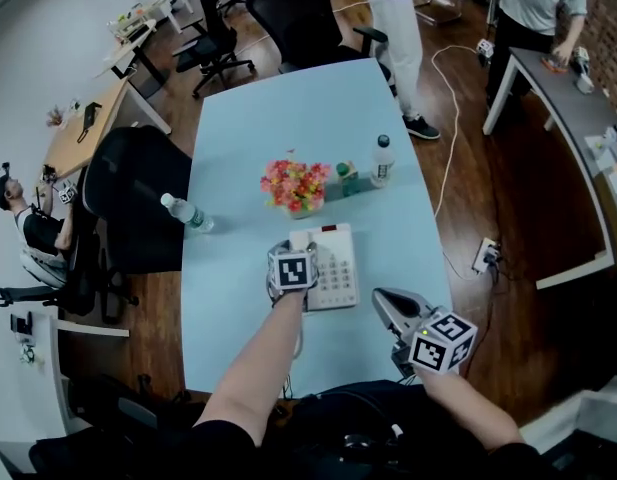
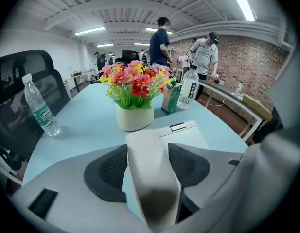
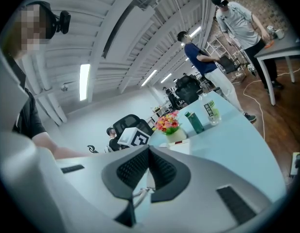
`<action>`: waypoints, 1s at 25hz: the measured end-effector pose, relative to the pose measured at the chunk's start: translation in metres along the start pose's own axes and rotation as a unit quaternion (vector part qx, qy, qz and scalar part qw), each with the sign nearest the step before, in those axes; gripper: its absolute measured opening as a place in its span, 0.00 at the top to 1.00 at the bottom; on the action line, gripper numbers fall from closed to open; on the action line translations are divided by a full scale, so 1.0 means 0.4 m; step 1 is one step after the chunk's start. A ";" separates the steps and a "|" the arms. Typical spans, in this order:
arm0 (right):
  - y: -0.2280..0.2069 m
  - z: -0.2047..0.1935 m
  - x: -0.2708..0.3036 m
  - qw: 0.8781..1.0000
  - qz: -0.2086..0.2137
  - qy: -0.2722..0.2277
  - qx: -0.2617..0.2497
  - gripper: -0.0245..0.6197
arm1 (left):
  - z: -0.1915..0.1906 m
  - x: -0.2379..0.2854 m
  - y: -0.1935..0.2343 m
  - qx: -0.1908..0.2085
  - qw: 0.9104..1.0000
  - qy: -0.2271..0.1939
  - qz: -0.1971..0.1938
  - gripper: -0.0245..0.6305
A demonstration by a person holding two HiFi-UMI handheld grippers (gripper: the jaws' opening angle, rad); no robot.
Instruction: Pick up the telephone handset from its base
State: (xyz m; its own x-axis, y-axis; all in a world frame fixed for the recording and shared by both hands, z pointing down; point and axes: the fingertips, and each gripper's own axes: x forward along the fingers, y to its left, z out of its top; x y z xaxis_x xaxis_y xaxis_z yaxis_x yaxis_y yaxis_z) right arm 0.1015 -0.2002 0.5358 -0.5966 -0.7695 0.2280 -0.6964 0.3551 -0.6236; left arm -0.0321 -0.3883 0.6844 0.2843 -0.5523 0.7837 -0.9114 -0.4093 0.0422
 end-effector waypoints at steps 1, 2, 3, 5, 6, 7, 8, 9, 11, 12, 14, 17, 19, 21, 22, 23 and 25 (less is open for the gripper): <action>-0.003 -0.001 -0.001 1.000 -0.003 0.000 0.001 0.94 | 0.002 0.005 -0.001 0.003 1.000 -0.002 0.000 0.56; -0.007 -0.001 -0.002 1.000 -0.006 -0.001 0.002 0.93 | 0.003 0.011 -0.003 0.006 1.000 -0.003 0.001 0.56; -0.010 -0.001 -0.002 1.000 -0.008 -0.002 0.002 0.93 | 0.003 0.016 -0.003 0.008 1.000 -0.002 0.002 0.55; -0.014 0.000 -0.002 1.000 -0.013 -0.006 0.000 0.93 | 0.003 0.022 0.000 0.009 1.000 0.000 0.007 0.54; -0.011 0.000 -0.002 1.000 -0.014 -0.005 0.000 0.93 | 0.003 0.022 0.002 0.004 1.000 0.000 0.008 0.54; -0.007 -0.001 -0.003 1.000 -0.014 -0.004 0.001 0.93 | 0.003 0.023 0.002 -0.002 1.000 -0.002 0.006 0.54; -0.004 -0.003 -0.003 1.000 -0.015 -0.003 0.001 0.93 | 0.004 0.024 0.002 -0.008 1.000 -0.003 0.002 0.54; -0.002 -0.006 -0.004 1.000 -0.016 -0.001 0.001 0.93 | 0.005 0.026 0.002 -0.013 1.000 -0.005 -0.005 0.54; 0.002 -0.011 -0.006 1.000 -0.017 0.000 -0.002 0.93 | 0.004 0.028 -0.001 -0.020 1.000 -0.006 -0.022 0.54; 0.003 -0.012 -0.007 1.000 -0.018 -0.001 -0.004 0.93 | 0.006 0.026 -0.001 -0.023 0.999 -0.007 -0.029 0.55; 0.007 -0.011 -0.009 1.000 -0.020 -0.004 -0.009 0.93 | 0.021 0.013 -0.001 -0.037 0.998 -0.017 -0.041 0.56; 0.025 -0.009 -0.011 1.000 -0.021 -0.004 -0.013 0.93 | 0.049 -0.023 -0.010 -0.057 0.995 -0.043 -0.071 0.57; 0.035 -0.010 -0.013 1.000 -0.023 -0.005 -0.016 0.93 | 0.056 -0.055 -0.017 -0.055 0.992 -0.061 -0.091 0.57; 0.049 -0.014 -0.012 1.000 -0.022 -0.004 -0.020 0.93 | 0.064 -0.097 -0.023 -0.049 0.989 -0.081 -0.112 0.57; 0.057 -0.017 -0.010 1.000 -0.022 -0.004 -0.022 0.93 | 0.066 -0.120 -0.024 -0.047 0.987 -0.090 -0.122 0.58; 0.066 -0.020 -0.008 0.999 -0.021 -0.003 -0.025 0.93 | 0.065 -0.144 -0.024 -0.047 0.985 -0.098 -0.131 0.58; 0.085 -0.029 -0.004 0.999 -0.018 -0.002 -0.030 0.94 | 0.054 -0.188 -0.016 -0.055 0.981 -0.111 -0.150 0.58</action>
State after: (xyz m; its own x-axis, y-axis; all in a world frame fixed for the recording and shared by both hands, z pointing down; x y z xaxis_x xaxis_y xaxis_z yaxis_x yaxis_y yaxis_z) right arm 0.0741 -0.1809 0.5230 -0.5686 -0.7850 0.2459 -0.7402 0.3578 -0.5693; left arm -0.0411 -0.3598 0.6118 0.5905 -0.5691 0.5723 -0.8006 -0.5024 0.3265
